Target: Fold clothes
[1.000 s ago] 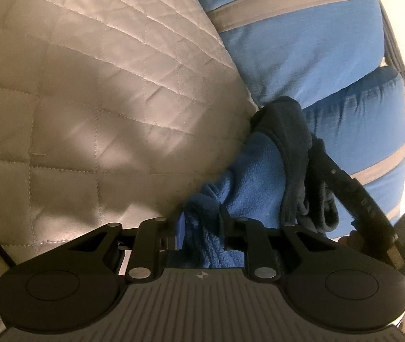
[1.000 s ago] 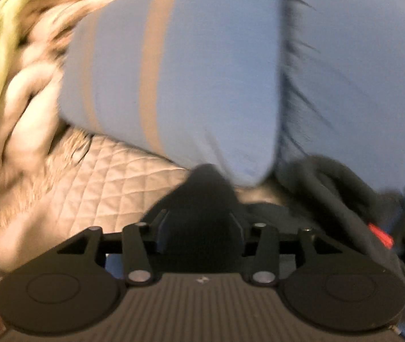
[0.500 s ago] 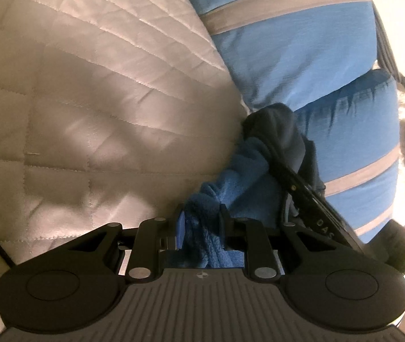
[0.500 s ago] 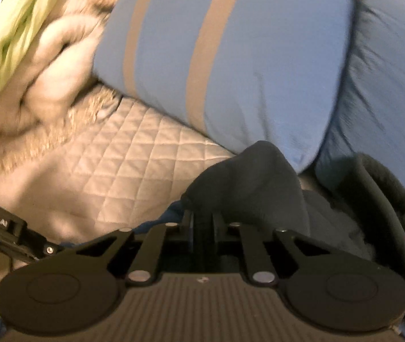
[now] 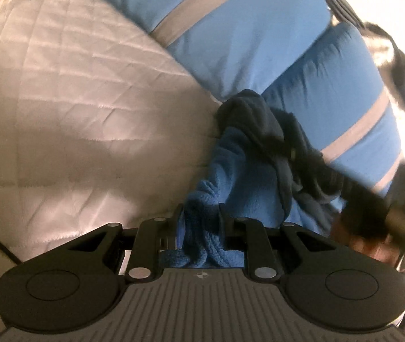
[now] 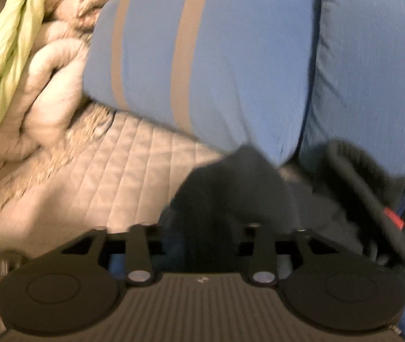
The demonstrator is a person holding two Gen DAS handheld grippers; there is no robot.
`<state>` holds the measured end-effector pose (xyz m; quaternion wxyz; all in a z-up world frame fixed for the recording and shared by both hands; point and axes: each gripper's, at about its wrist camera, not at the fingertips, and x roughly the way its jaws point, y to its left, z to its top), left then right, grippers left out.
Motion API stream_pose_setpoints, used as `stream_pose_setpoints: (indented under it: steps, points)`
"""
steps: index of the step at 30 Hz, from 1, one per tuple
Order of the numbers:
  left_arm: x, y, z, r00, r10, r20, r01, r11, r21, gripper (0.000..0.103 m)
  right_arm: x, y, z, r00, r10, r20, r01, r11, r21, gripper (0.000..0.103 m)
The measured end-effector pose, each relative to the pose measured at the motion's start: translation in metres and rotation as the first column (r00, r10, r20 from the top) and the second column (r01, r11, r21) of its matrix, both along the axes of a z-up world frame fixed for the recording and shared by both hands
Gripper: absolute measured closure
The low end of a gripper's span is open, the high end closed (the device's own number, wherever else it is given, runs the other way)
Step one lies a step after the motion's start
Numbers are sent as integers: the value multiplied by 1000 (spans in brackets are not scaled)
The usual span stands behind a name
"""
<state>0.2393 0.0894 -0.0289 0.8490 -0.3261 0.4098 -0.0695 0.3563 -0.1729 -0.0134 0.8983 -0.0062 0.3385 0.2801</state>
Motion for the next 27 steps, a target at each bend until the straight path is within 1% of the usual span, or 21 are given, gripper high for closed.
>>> stream_pose_setpoints:
  steps: [2, 4, 7, 8, 10, 12, 15, 18, 20, 24, 26, 27]
  points:
    - [-1, -2, 0, 1000, -8, 6, 7, 1000, 21, 85, 12, 8, 4, 1000, -23, 6, 23, 1000, -8, 43]
    - [-2, -4, 0, 1000, -10, 10, 10, 999, 39, 85, 25, 18, 5, 998, -70, 11, 70, 996, -46, 42]
    - [-2, -6, 1, 1000, -16, 13, 15, 998, 57, 85, 50, 33, -2, 981, -194, 6, 193, 970, -145, 43]
    - [-2, -7, 1, 1000, -18, 15, 17, 998, 63, 85, 58, 35, -5, 974, -227, 3, 225, 962, -155, 43]
    - [-2, -8, 1, 1000, -24, 18, 23, 997, 73, 85, 70, 38, -11, 967, -254, -14, 249, 954, -167, 43]
    - [-2, -9, 1, 999, -27, 19, 25, 997, 78, 85, 82, 41, -16, 960, -278, -32, 268, 947, -179, 98]
    - [-2, -9, 2, 1000, -24, 20, 22, 996, 81, 85, 85, 47, -19, 965, -263, -4, 256, 945, -203, 100]
    - [-3, -7, 2, 1000, -14, 19, 12, 997, 78, 85, 81, 37, -10, 953, -301, 42, 304, 940, -156, 100]
    - [-3, -6, 3, 1000, -4, 20, 3, 997, 75, 85, 81, 26, -7, 944, -327, 40, 330, 935, -130, 100]
    - [-3, -4, 4, 1000, 16, 15, -17, 998, 64, 85, 83, 8, -6, 930, -368, -9, 366, 926, -91, 100]
    - [-3, -1, 3, 1000, 30, 8, -31, 998, 52, 85, 85, -1, -9, 915, -399, -63, 395, 916, -65, 100]
    - [-3, 0, 2, 999, 37, 4, -38, 998, 45, 85, 84, -4, -11, 907, -412, -89, 408, 911, -54, 98]
